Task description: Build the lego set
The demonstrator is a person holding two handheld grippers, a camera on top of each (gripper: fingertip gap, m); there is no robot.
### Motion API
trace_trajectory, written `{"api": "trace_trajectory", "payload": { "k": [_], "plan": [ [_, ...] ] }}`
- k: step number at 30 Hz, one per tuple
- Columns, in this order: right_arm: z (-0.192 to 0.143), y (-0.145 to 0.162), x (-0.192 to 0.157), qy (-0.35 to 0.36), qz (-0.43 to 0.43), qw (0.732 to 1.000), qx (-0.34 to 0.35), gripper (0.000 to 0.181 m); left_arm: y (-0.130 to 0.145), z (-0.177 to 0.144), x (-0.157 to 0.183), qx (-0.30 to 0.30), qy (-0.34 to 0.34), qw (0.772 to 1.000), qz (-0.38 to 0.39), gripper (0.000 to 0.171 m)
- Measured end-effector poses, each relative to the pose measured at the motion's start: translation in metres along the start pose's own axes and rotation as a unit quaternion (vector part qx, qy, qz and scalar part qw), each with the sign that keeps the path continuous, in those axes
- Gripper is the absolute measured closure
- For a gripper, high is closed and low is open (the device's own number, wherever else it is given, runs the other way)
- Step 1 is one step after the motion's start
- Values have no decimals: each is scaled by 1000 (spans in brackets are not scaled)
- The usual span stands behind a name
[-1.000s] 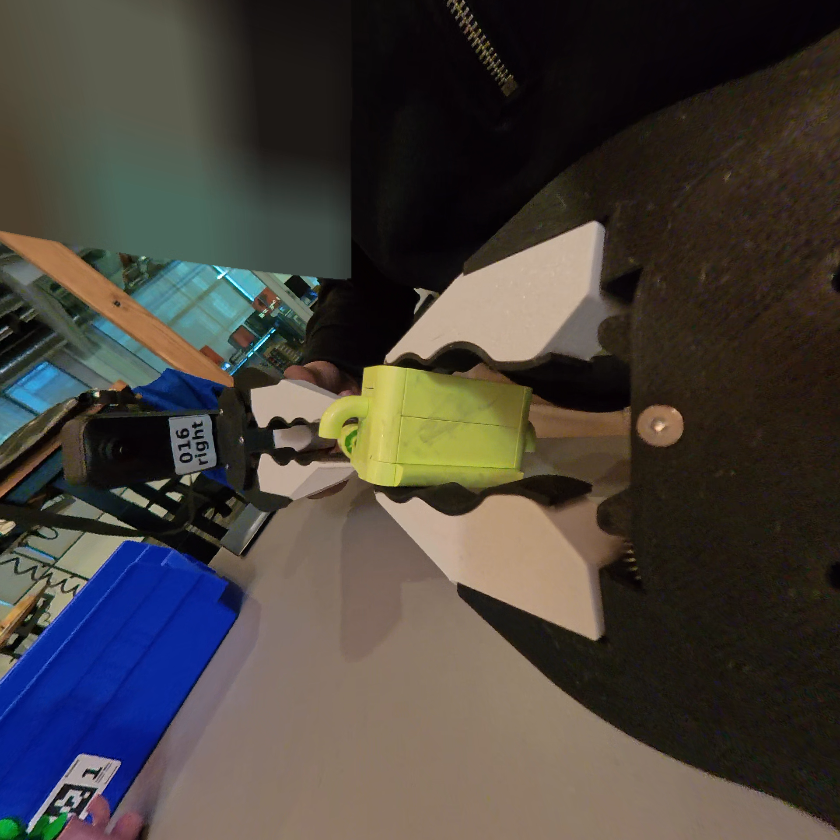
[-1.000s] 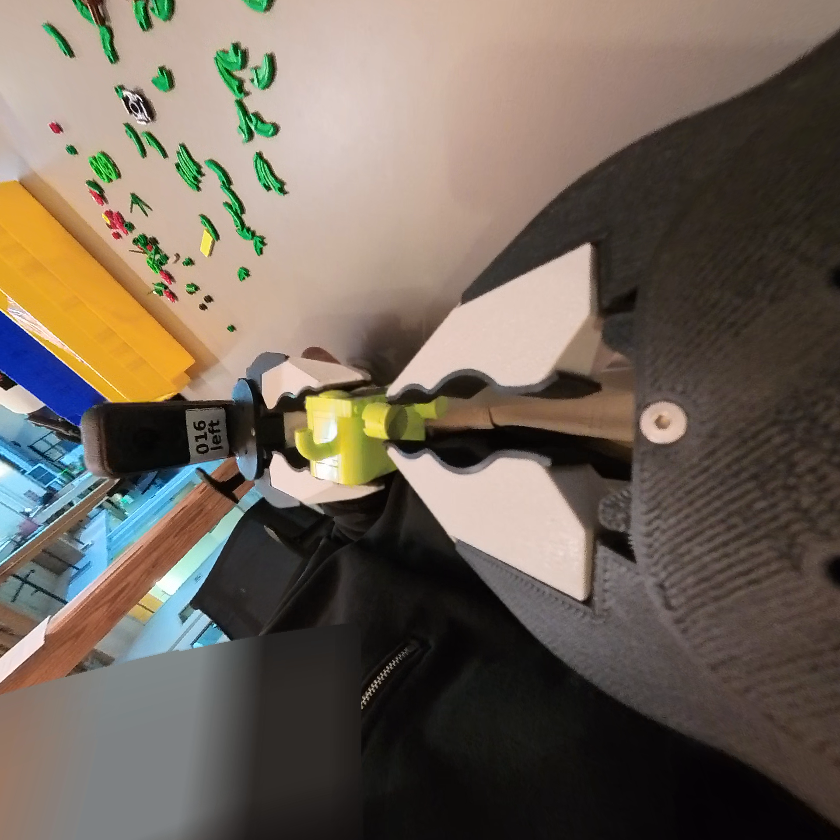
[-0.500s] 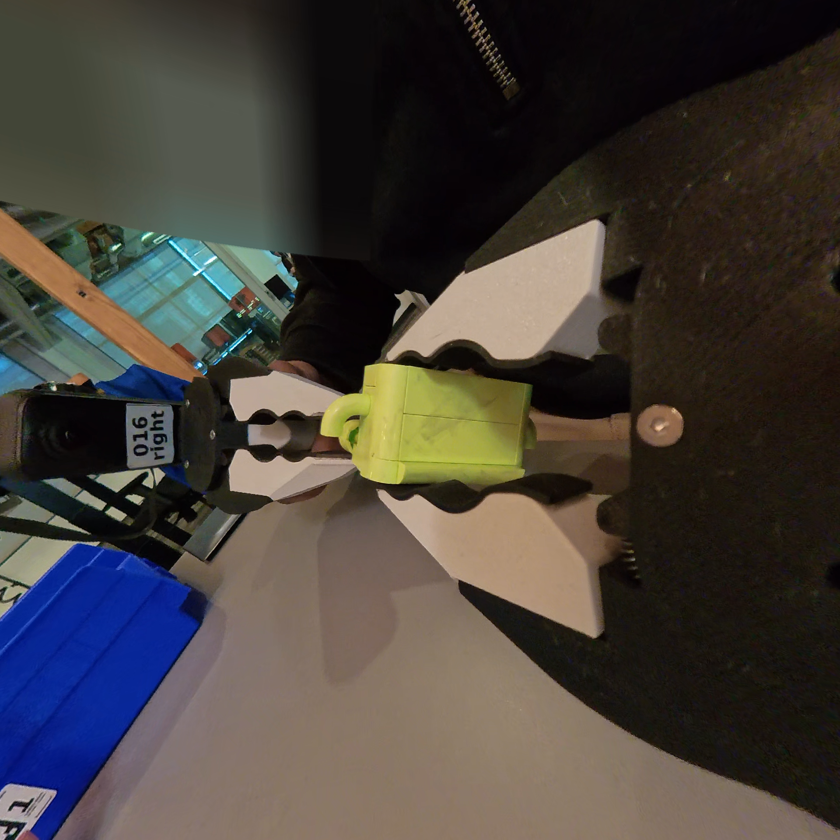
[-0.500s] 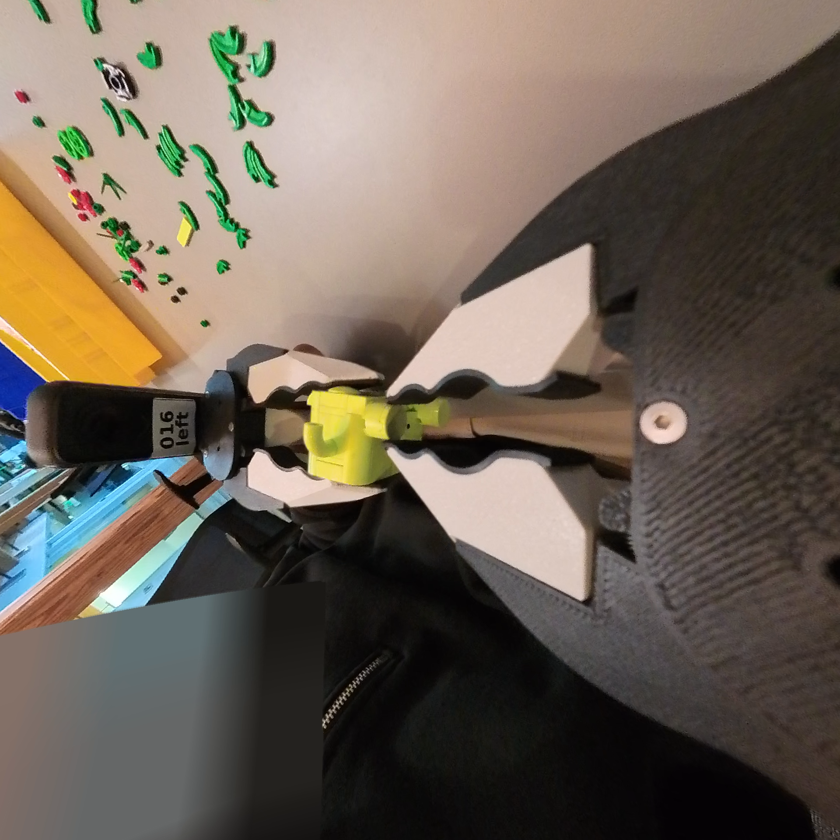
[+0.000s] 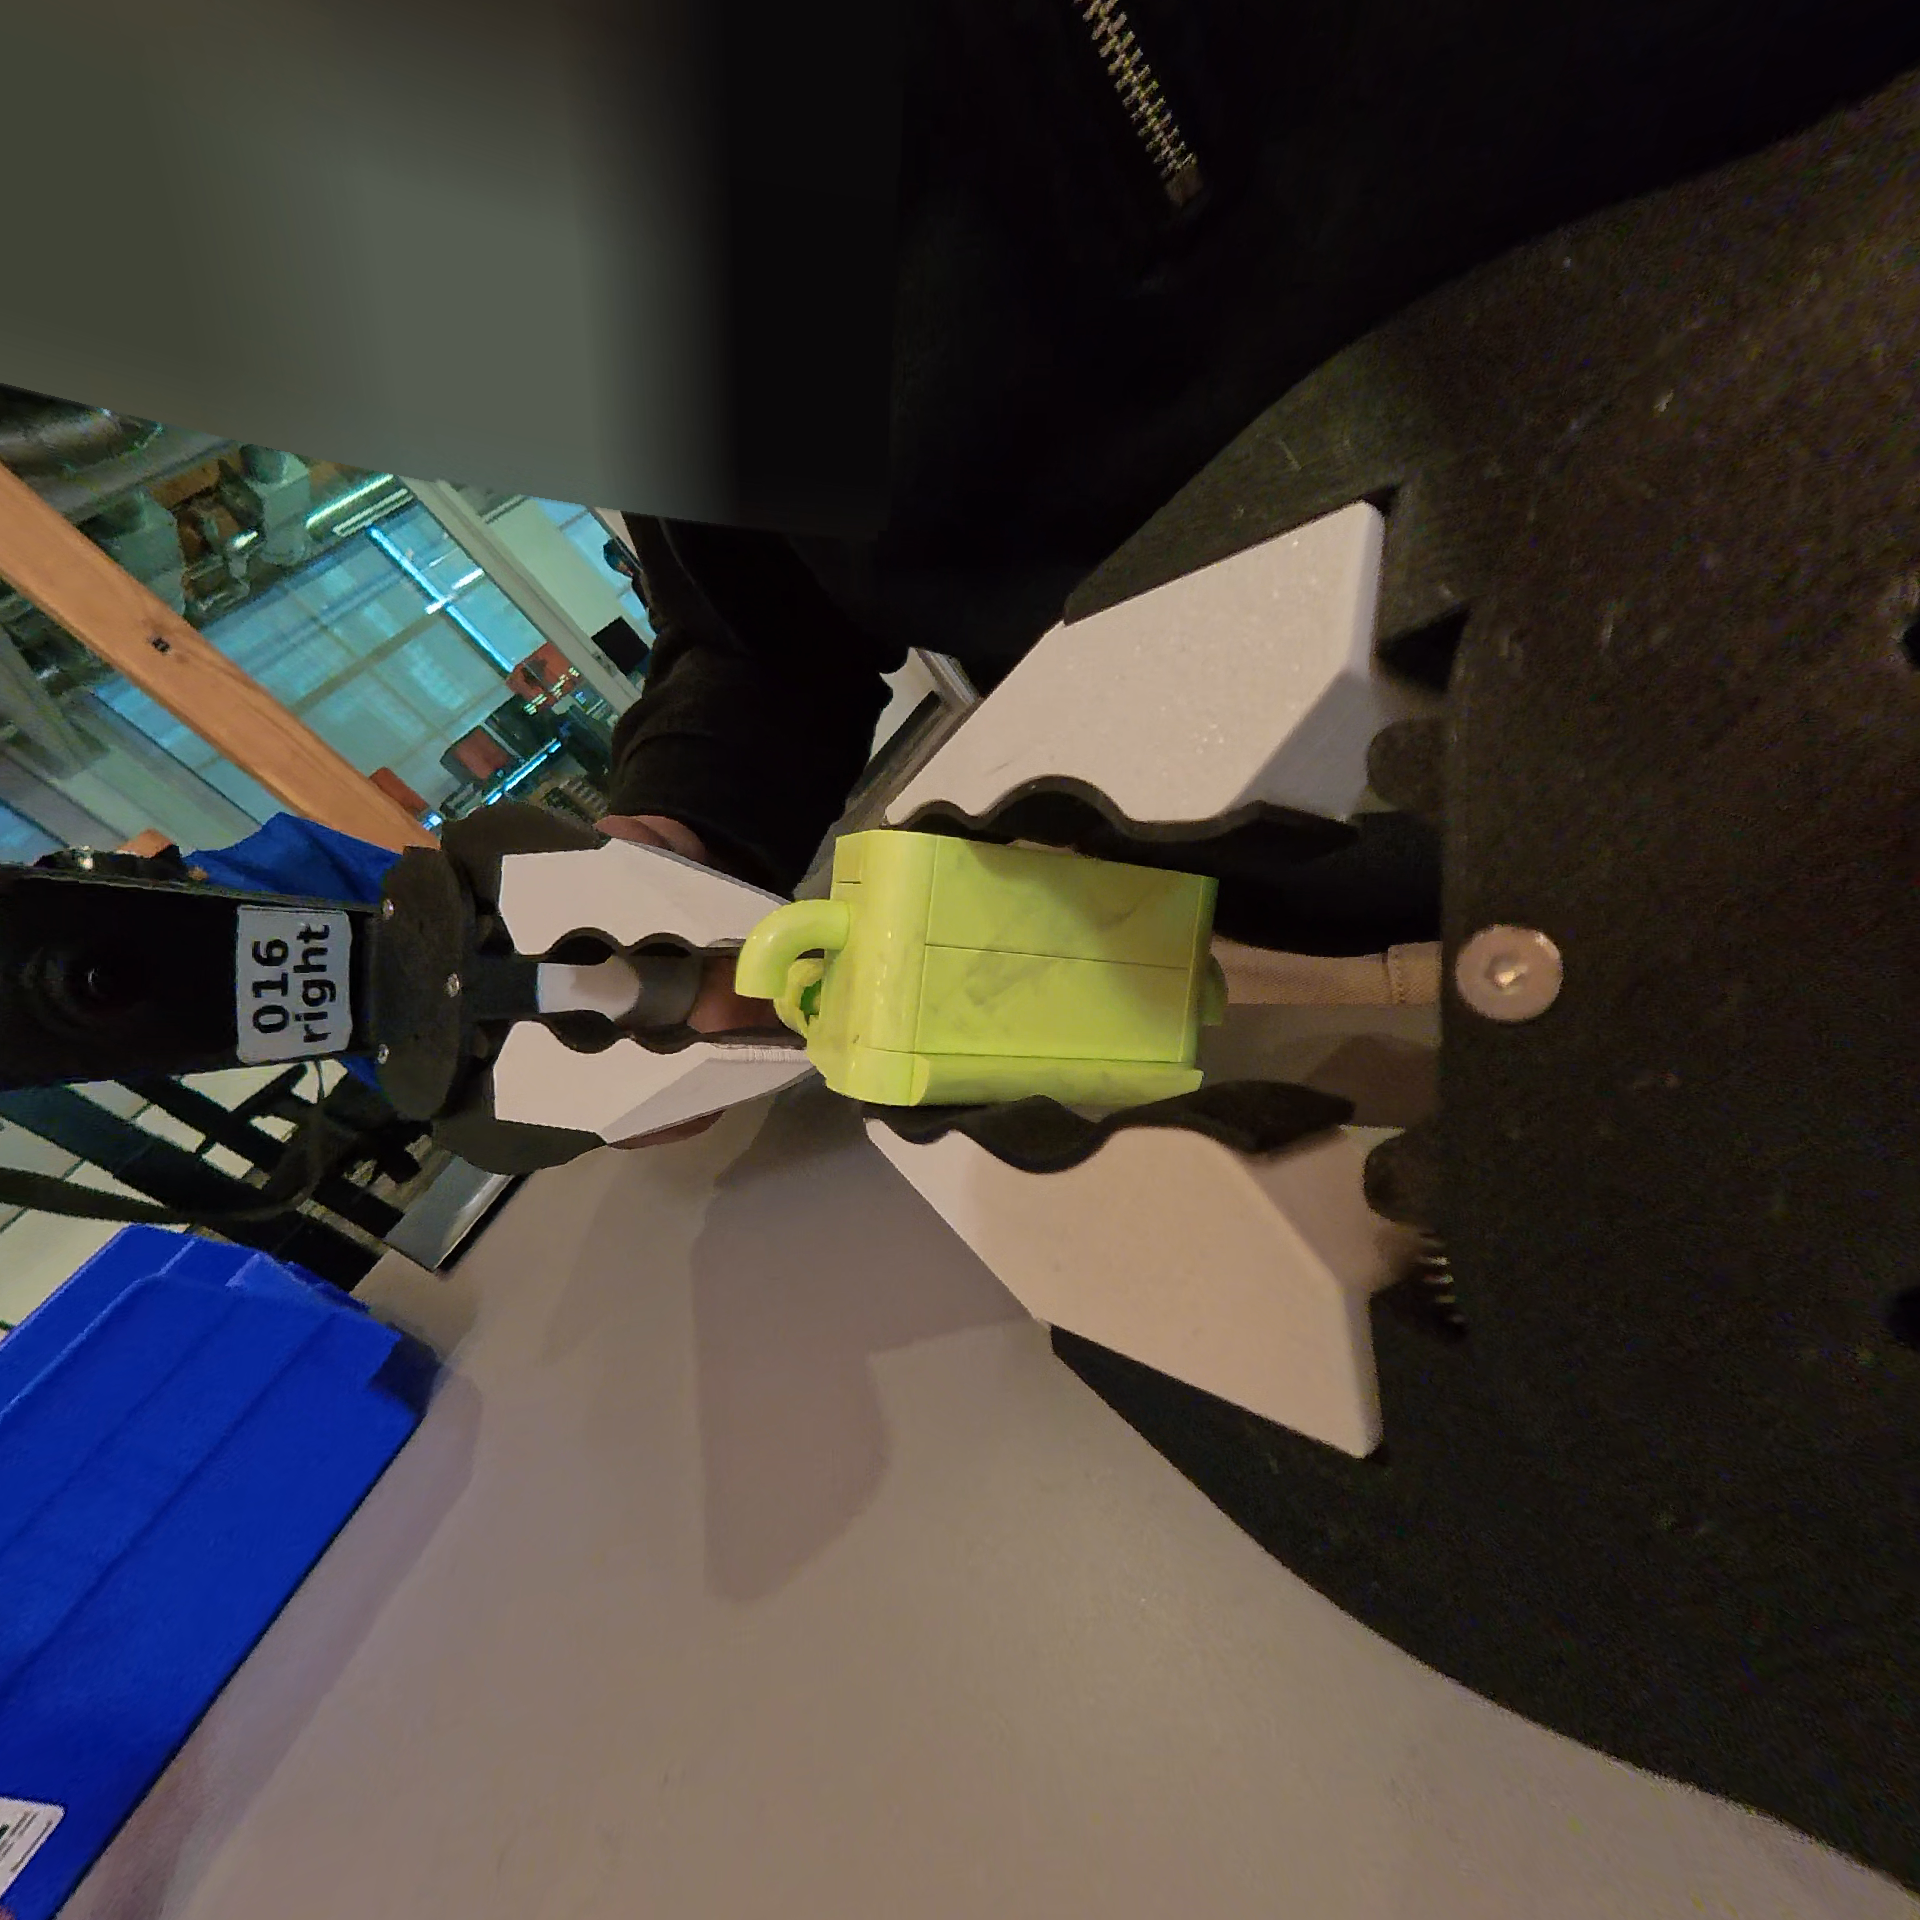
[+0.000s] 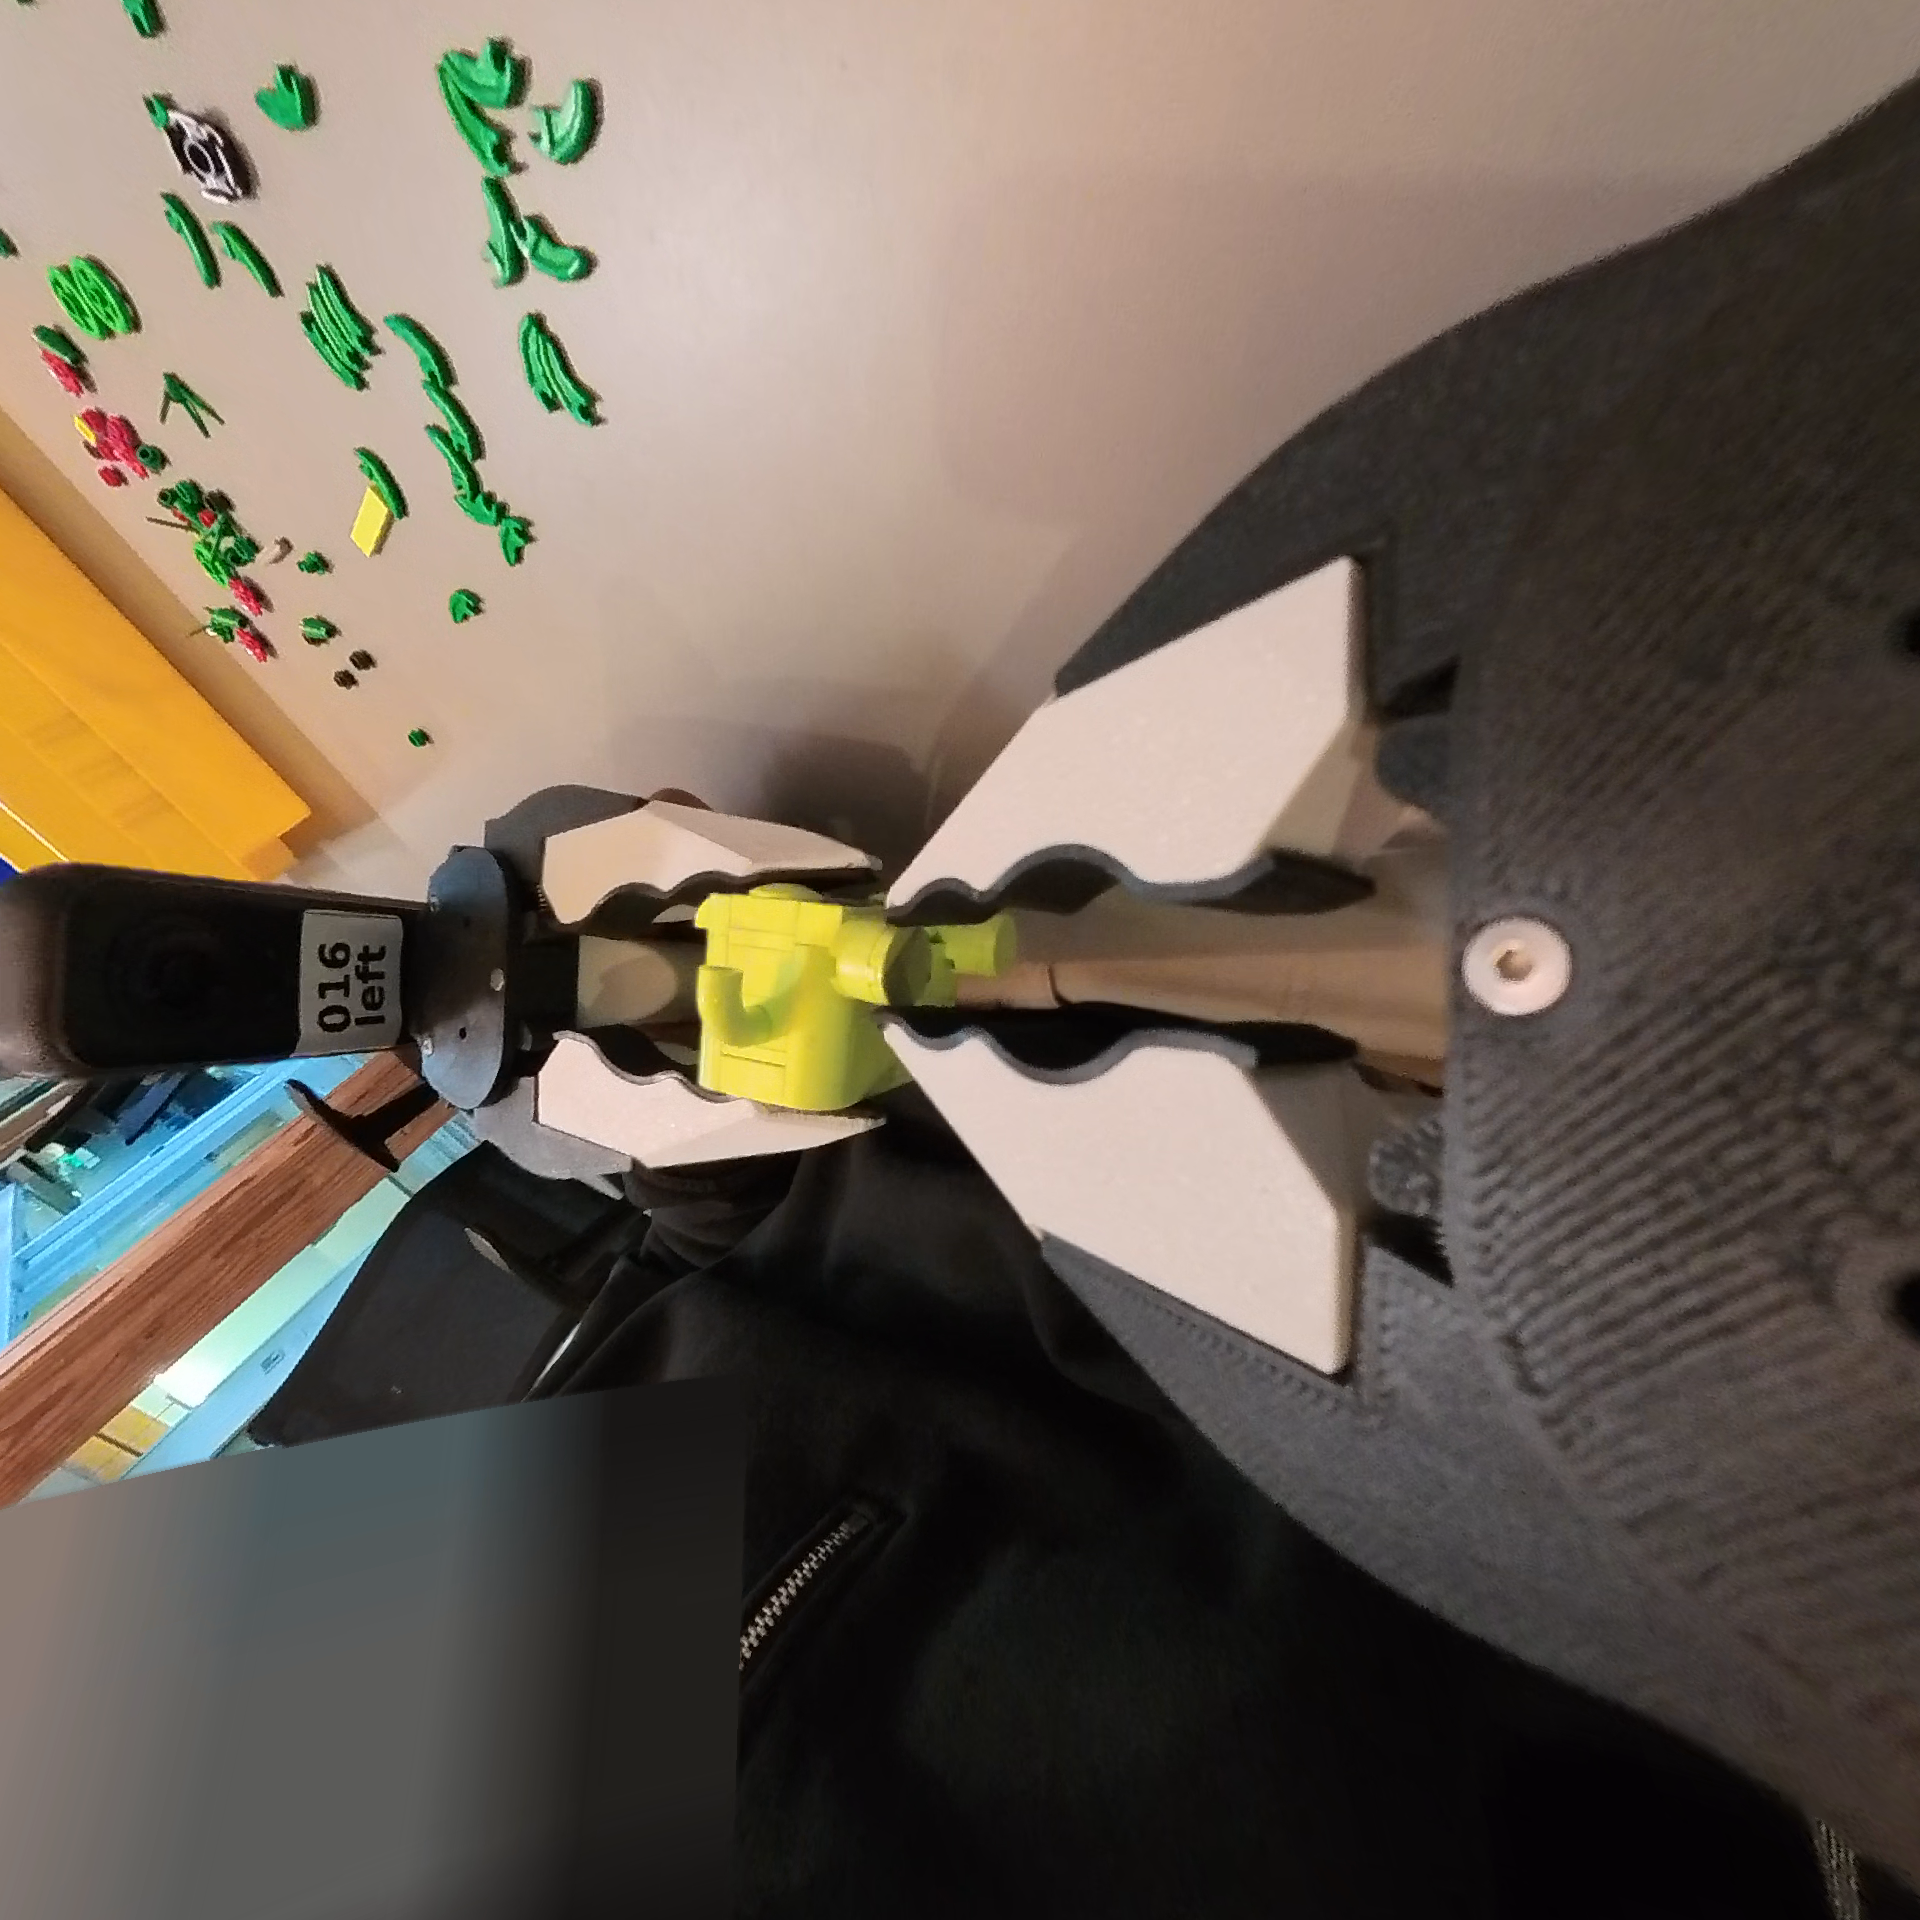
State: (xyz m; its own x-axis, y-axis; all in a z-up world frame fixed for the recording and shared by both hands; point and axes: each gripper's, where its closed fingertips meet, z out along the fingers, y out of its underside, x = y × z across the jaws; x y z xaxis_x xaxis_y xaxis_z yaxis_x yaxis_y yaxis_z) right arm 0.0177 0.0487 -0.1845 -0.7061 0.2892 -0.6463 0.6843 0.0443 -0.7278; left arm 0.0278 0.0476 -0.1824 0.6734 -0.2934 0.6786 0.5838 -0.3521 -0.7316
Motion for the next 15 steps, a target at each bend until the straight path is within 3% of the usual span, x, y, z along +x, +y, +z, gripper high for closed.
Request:
{"api": "trace_trajectory", "payload": {
  "k": [15],
  "plan": [
    [2,2,1,-15,13,1000,7,168,3,2,-1,-10,-2,1000,-2,126]
  ]
}}
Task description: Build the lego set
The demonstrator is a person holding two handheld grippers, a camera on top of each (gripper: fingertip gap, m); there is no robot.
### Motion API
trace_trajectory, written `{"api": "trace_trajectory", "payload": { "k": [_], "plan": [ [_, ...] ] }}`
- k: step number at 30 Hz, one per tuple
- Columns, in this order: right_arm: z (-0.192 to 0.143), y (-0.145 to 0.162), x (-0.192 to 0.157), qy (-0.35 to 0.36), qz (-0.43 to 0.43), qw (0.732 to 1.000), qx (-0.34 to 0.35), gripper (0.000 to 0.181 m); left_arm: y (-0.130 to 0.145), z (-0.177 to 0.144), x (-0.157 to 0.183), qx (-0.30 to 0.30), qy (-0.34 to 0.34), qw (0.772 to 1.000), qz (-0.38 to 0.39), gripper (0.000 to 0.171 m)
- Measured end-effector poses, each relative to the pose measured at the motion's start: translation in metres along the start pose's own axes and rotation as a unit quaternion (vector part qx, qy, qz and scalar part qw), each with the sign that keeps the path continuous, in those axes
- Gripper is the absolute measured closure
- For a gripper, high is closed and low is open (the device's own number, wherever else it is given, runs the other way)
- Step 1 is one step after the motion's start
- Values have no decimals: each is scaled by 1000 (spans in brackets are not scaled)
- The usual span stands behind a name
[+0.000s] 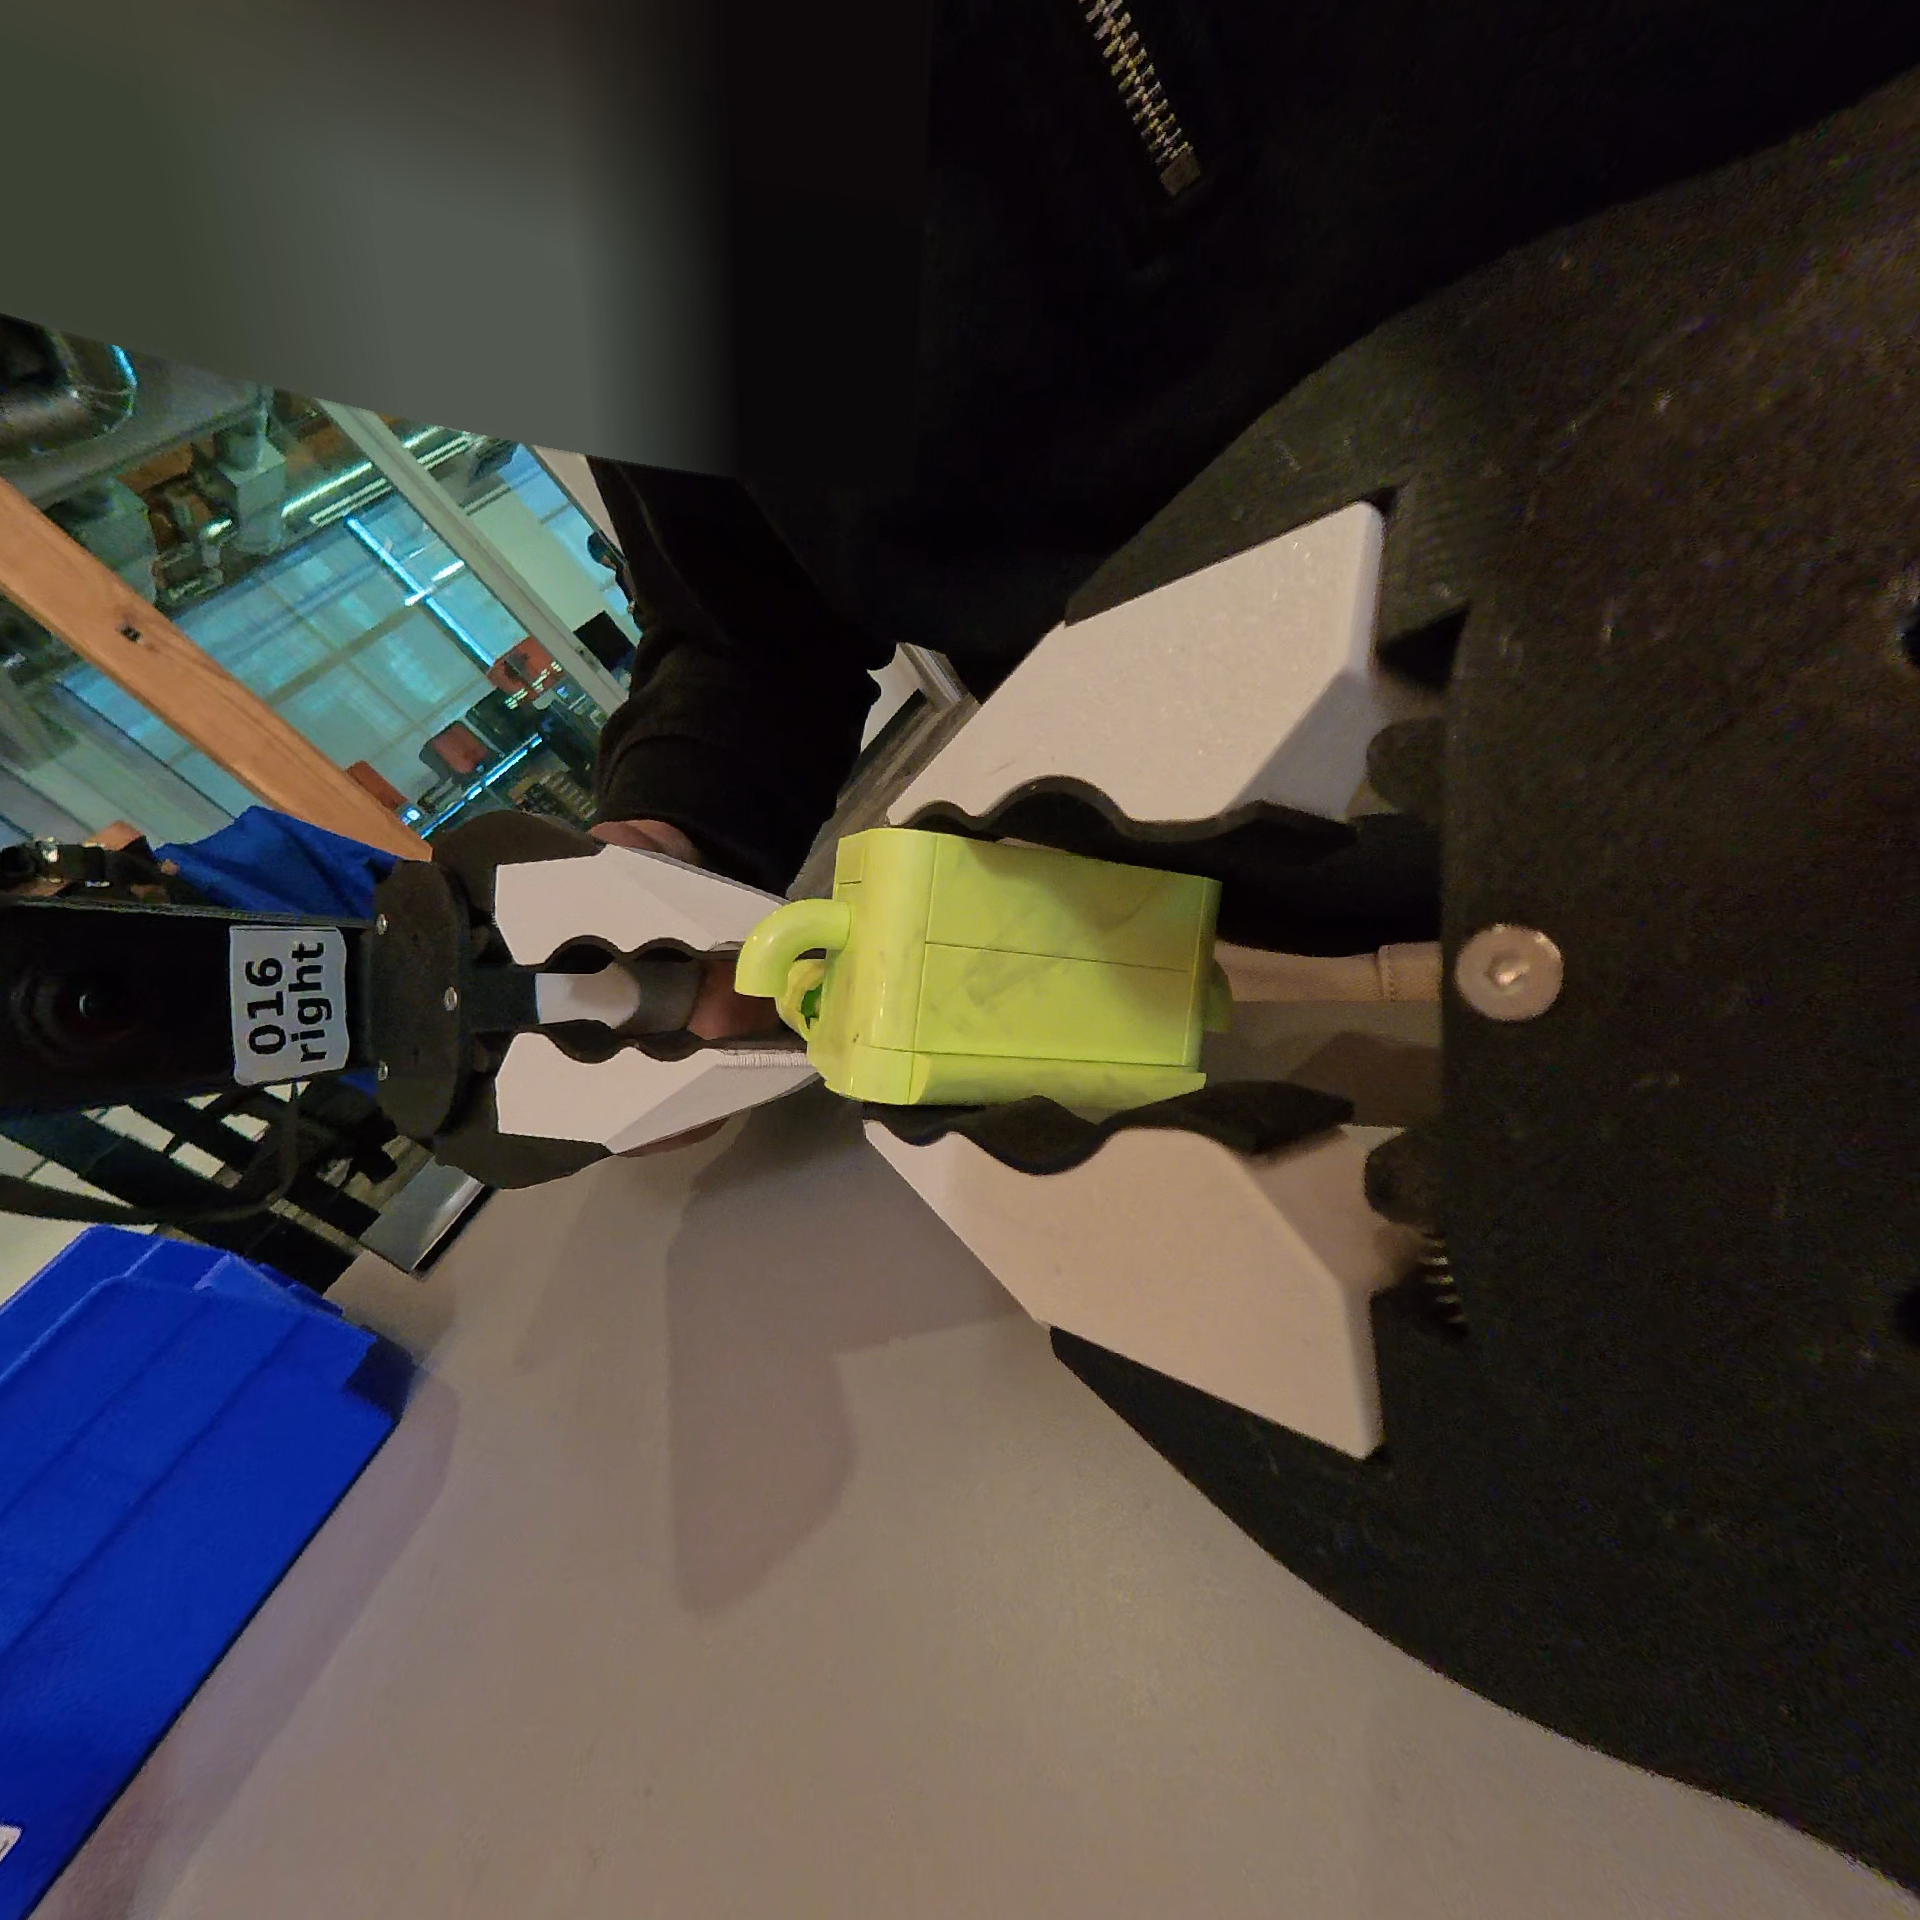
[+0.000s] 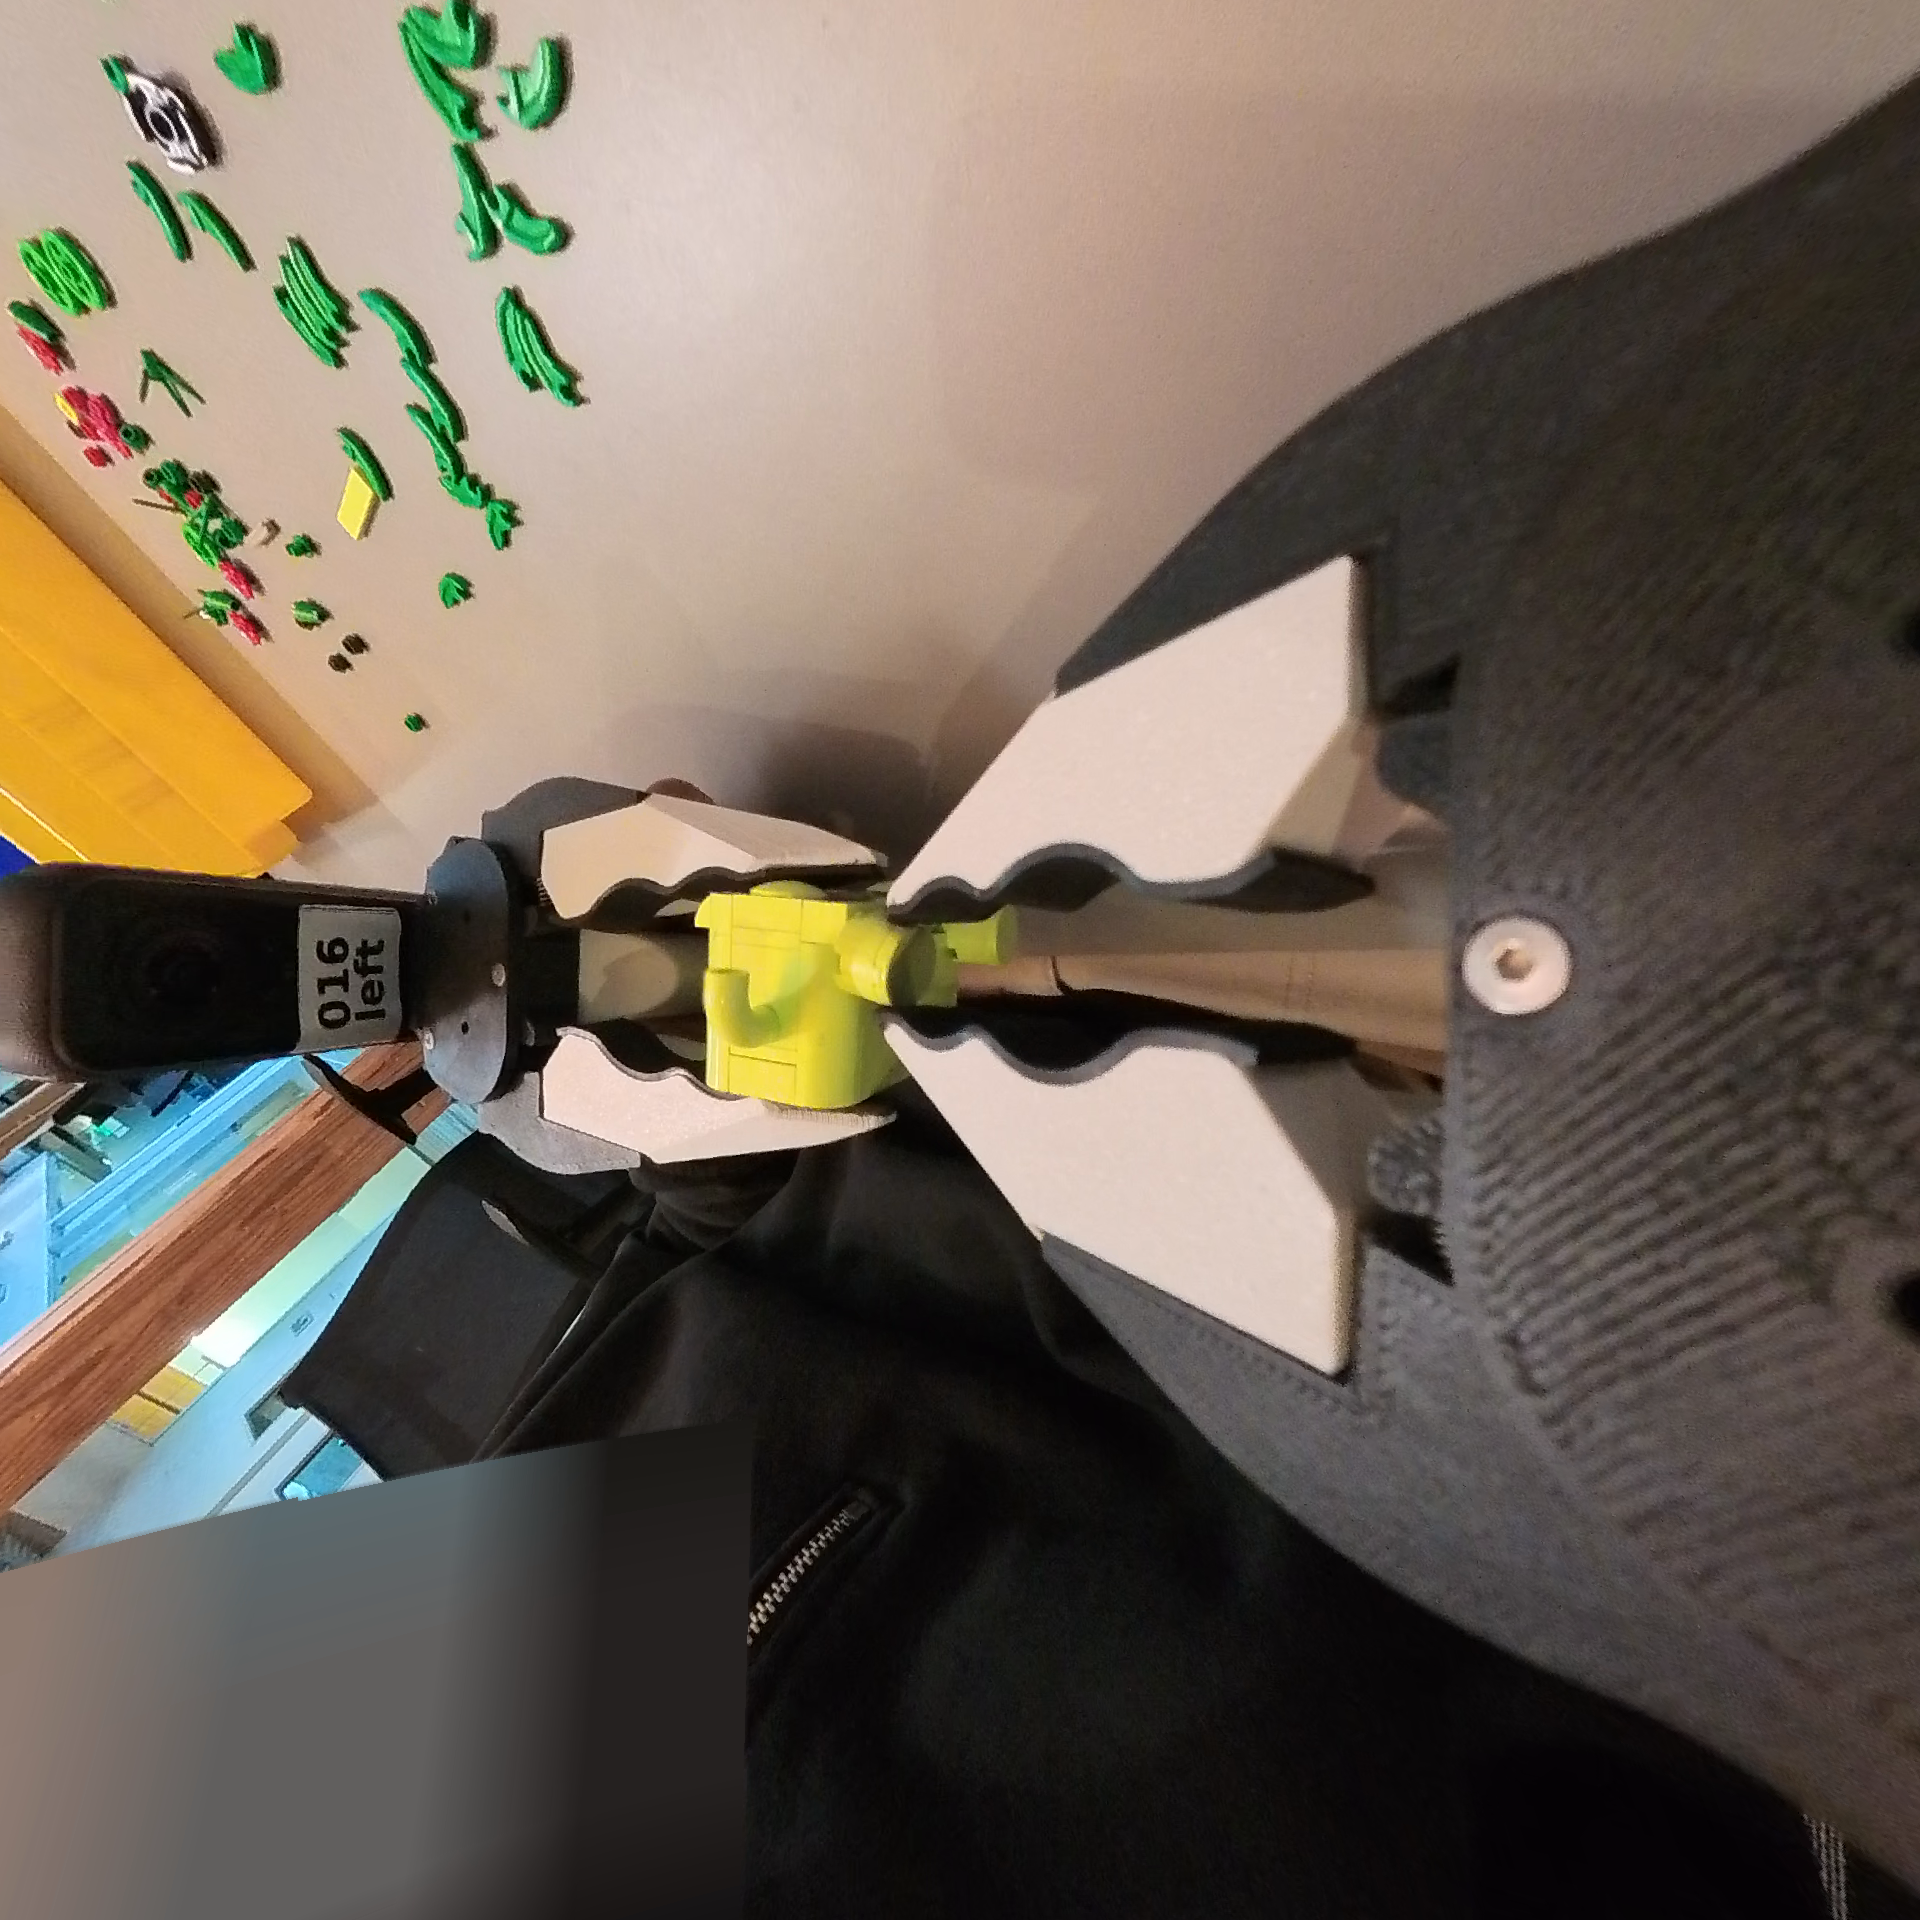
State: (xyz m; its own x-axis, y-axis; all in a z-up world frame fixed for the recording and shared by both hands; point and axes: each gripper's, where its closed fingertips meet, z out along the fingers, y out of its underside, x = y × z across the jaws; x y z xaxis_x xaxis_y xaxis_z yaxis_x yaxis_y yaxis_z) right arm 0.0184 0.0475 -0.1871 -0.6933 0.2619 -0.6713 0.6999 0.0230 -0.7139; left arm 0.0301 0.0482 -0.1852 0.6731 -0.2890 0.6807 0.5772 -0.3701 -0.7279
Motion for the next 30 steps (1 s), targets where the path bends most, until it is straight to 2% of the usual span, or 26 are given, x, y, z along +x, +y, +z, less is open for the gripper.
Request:
{"api": "trace_trajectory", "payload": {
  "k": [4,5,6,7,10,11,12,13,17,21,25,30],
  "plan": [
    [0,-13,0,22,-18,999,22,167,-12,-6,3,37,26,999,-21,126],
    [-1,-17,0,35,-29,999,25,160,-16,-9,5,50,40,998,-27,126],
    [-3,-23,1,49,-43,997,32,145,-20,-13,6,66,49,996,-33,126],
    [-6,-29,0,60,-57,996,43,137,-24,-18,8,83,63,994,-42,126],
    [-16,-54,-3,106,-117,982,101,130,-46,-44,17,182,114,976,-42,126],
    [-17,-61,-7,125,-145,974,122,130,-55,-57,23,227,138,963,-37,126],
    [-17,-66,-7,151,-169,965,134,135,-60,-64,19,248,133,958,-48,126],
    [-17,-67,-2,188,-185,955,132,144,-60,-67,10,252,99,962,-40,126],
    [-25,-49,19,261,-189,943,85,142,-62,-77,1,251,58,966,-22,126],
    [-37,-14,27,271,-161,949,22,143,-63,-76,-3,253,57,965,-36,126],
    [-4,17,35,268,-160,947,-68,144,-66,-79,-5,264,63,961,-47,126],
    [40,43,46,269,-221,921,-175,144,-66,-81,-6,270,63,959,-49,126]
  ]
}}
